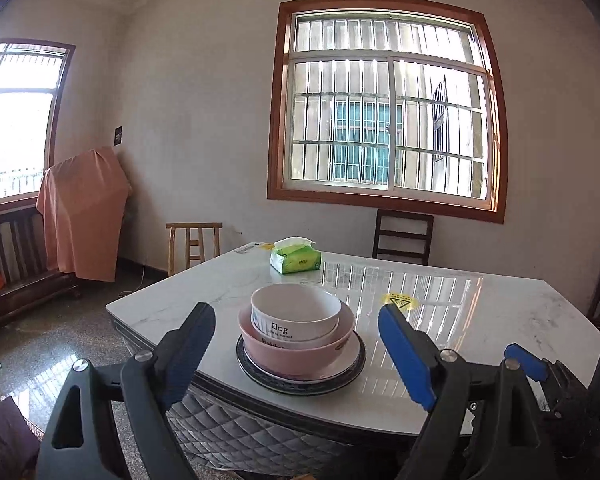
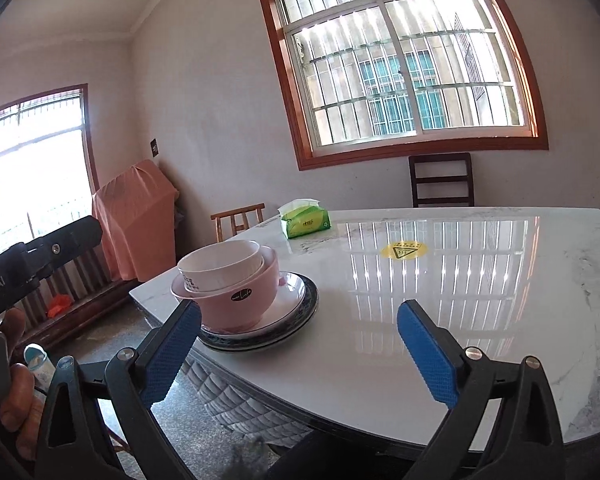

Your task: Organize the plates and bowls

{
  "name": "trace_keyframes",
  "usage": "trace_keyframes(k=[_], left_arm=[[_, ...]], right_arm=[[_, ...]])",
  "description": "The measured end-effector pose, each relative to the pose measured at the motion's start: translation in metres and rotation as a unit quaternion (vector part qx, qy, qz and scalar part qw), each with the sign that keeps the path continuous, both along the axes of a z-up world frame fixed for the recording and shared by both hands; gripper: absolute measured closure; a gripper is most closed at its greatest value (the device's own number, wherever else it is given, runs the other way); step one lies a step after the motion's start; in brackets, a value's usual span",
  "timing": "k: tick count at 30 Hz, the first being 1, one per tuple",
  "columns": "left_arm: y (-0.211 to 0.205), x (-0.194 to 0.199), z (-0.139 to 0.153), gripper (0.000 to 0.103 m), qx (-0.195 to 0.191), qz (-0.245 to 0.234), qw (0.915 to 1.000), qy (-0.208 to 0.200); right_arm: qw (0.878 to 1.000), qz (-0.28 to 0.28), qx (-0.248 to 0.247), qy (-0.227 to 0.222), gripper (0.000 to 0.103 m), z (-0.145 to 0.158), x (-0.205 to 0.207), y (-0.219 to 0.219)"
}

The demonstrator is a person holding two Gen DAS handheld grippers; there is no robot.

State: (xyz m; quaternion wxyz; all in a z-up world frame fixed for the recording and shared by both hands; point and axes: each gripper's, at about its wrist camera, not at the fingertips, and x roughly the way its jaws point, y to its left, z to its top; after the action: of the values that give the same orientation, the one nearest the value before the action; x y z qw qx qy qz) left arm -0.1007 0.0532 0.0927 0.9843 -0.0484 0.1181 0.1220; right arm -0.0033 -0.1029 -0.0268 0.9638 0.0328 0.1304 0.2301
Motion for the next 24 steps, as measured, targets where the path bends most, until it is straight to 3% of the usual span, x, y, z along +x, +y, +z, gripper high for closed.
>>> trace_keyframes(k=[4, 14, 24], left_arm=[[0.009, -0.001, -0.013, 0.017, -0.019, -0.002, 0.9997, 0.013], [0.018, -0.005, -0.033, 0.017, -0.001, 0.015, 0.9998, 0.016], [0.029, -0.005, -0.043, 0.017, -0.011, 0.016, 0.9994, 0.028]], right_arm=[[1.0, -0.001, -0.005, -0.018, 0.001, -0.004, -0.011, 0.007], [0.997, -0.026, -0.017, -0.074, 0.0, -0.008, -0.036, 0.022], [0.997, -0.008, -0.035, -0.072, 0.001, -0.014, -0.042, 0.039]])
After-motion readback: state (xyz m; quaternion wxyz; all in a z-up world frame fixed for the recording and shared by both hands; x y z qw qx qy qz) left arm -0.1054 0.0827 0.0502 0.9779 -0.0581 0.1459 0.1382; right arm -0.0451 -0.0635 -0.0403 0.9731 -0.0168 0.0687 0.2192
